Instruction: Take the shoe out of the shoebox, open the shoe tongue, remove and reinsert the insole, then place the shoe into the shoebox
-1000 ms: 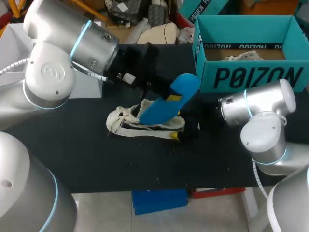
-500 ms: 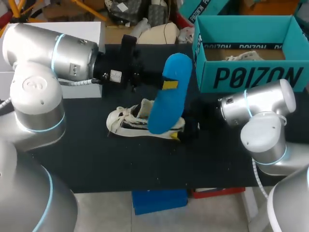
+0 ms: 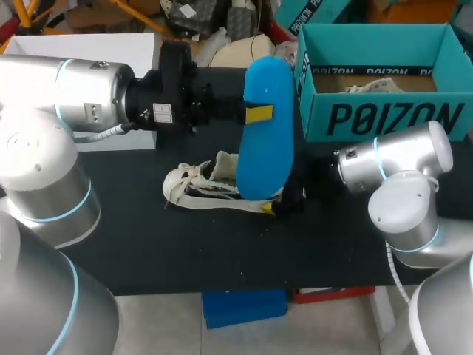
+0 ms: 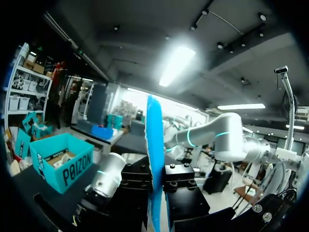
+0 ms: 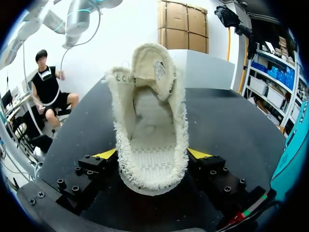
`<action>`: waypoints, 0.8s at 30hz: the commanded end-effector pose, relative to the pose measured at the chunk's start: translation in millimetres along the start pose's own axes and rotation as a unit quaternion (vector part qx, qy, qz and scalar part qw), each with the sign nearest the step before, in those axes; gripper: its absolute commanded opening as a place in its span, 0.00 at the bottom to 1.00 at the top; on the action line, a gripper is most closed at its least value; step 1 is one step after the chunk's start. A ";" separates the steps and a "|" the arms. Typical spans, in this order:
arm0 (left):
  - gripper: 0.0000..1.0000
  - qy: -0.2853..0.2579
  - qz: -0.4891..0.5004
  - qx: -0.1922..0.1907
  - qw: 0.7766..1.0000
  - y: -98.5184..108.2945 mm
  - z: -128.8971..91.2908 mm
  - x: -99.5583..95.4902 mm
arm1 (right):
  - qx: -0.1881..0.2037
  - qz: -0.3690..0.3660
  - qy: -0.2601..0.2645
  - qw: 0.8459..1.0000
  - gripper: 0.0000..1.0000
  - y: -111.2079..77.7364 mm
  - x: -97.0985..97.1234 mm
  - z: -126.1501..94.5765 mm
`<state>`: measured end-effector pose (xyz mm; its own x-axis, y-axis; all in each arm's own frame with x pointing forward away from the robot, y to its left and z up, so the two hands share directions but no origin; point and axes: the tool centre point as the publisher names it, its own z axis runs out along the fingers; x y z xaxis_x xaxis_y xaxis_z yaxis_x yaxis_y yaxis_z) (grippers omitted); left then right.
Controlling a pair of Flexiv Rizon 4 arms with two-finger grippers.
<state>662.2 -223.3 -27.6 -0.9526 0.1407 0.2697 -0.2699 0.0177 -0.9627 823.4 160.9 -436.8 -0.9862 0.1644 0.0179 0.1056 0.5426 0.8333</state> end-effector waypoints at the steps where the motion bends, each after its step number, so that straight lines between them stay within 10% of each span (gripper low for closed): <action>1: 0.00 0.001 0.005 0.003 1.000 -21.8 0.6 9.1 | 0.001 0.001 0.000 1.000 0.00 -3.4 0.6 2.7; 24: 0.00 0.062 0.028 0.032 0.997 -77.4 30.7 75.1 | 0.001 0.001 0.000 1.000 0.00 -3.4 0.6 2.7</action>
<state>608.6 -242.0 68.0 -0.9416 0.2669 0.2055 -0.2281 -0.0562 -0.9720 823.4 160.9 -436.8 -0.9862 0.1644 0.0179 0.1055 0.5426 0.8333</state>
